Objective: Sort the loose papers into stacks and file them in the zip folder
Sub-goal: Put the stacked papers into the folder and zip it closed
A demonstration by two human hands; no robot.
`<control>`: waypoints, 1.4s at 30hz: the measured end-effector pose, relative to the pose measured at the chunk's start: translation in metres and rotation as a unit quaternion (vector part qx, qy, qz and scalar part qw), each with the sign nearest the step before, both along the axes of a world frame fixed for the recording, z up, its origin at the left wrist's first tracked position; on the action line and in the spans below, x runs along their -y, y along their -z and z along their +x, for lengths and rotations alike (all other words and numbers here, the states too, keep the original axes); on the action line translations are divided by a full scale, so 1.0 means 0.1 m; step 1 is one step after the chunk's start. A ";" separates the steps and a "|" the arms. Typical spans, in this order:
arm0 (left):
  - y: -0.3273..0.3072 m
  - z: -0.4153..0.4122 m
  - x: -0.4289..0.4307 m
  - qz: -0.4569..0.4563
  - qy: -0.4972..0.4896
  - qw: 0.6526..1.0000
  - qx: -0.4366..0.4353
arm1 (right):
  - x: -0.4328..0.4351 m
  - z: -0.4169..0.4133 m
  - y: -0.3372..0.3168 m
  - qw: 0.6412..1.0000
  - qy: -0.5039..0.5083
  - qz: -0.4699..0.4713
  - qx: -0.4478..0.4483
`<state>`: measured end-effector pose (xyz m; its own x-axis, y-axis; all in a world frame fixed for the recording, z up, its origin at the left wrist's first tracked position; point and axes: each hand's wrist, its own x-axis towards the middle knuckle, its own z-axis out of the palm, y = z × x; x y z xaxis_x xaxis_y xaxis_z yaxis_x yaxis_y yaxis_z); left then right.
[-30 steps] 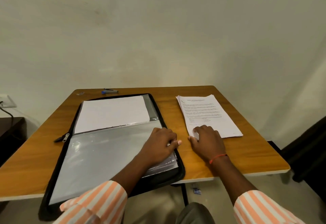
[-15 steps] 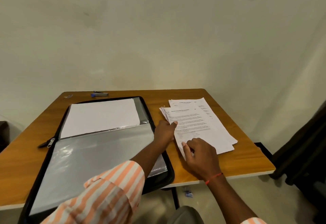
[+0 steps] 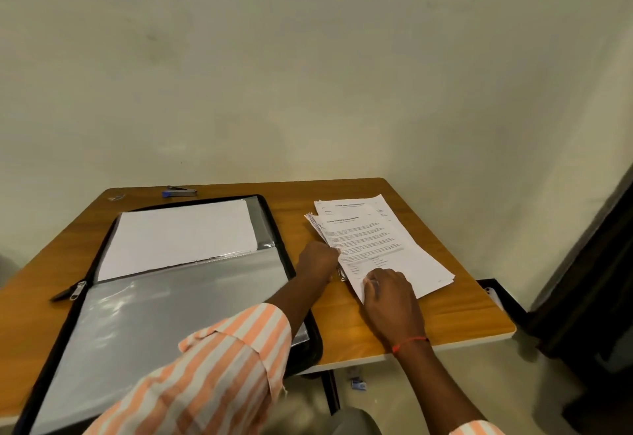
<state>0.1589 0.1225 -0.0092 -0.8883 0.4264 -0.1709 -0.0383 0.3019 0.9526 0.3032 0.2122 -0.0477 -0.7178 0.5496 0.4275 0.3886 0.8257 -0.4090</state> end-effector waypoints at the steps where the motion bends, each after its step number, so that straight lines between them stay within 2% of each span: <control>1: 0.01 0.01 -0.02 -0.001 -0.006 1.000 -0.016 | 0.00 0.00 0.00 1.000 0.001 -0.004 -0.003; 4: 0.02 0.06 -0.05 0.023 -0.039 0.997 -0.064 | -0.03 0.00 -0.01 1.000 0.015 -0.021 -0.013; 7: -0.01 0.11 -0.03 0.060 -0.060 0.991 -0.104 | 0.00 0.02 -0.06 0.995 0.043 -0.063 -0.067; 12: -0.32 0.11 0.23 0.234 -0.070 0.967 -0.066 | -0.20 0.08 -0.32 0.974 0.071 -0.118 -0.182; 14: -0.51 0.07 0.39 0.280 -0.061 0.956 -0.069 | -0.34 0.08 -0.57 0.953 0.065 -0.201 -0.215; 16: -0.67 0.05 0.52 0.304 -0.042 0.948 -0.085 | -0.38 0.08 -0.88 0.899 -0.025 -0.358 -0.253; 17: -0.74 0.04 0.59 0.306 -0.034 0.946 -0.101 | -0.36 0.06 -1.01 0.863 -0.090 -0.416 -0.272; 18: -0.80 0.04 0.64 0.310 -0.025 0.943 -0.115 | -0.35 0.04 -1.10 0.845 -0.129 -0.433 -0.287; 23: -0.95 0.05 0.77 0.272 -0.001 0.933 -0.235 | -0.10 -0.02 -1.35 0.835 -0.180 -0.393 -0.340; 26: -0.74 0.02 0.82 0.238 0.001 0.935 -0.264 | 0.04 -0.03 -1.22 0.821 -0.173 -0.436 -0.325; 30: -0.38 0.09 0.84 0.206 0.016 0.956 -0.209 | 0.18 0.01 -0.91 0.836 -0.116 -0.475 -0.249; 34: -0.43 0.14 0.81 0.222 -0.011 0.952 -0.210 | 0.16 0.01 -0.94 0.835 -0.083 -0.472 -0.270; 39: -0.24 0.12 0.81 0.185 -0.014 0.960 -0.208 | 0.24 -0.04 -0.72 0.844 -0.070 -0.493 -0.201; 42: -0.42 -0.02 0.84 0.156 0.015 0.965 -0.209 | 0.15 -0.04 -0.80 0.852 -0.077 -0.472 -0.212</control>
<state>0.1569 0.0386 0.0332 -0.8381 0.4264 0.3403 0.3728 -0.0078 0.9279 0.2992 0.1973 0.0327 -0.7034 0.7056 0.0856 -0.0431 0.0779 -0.9960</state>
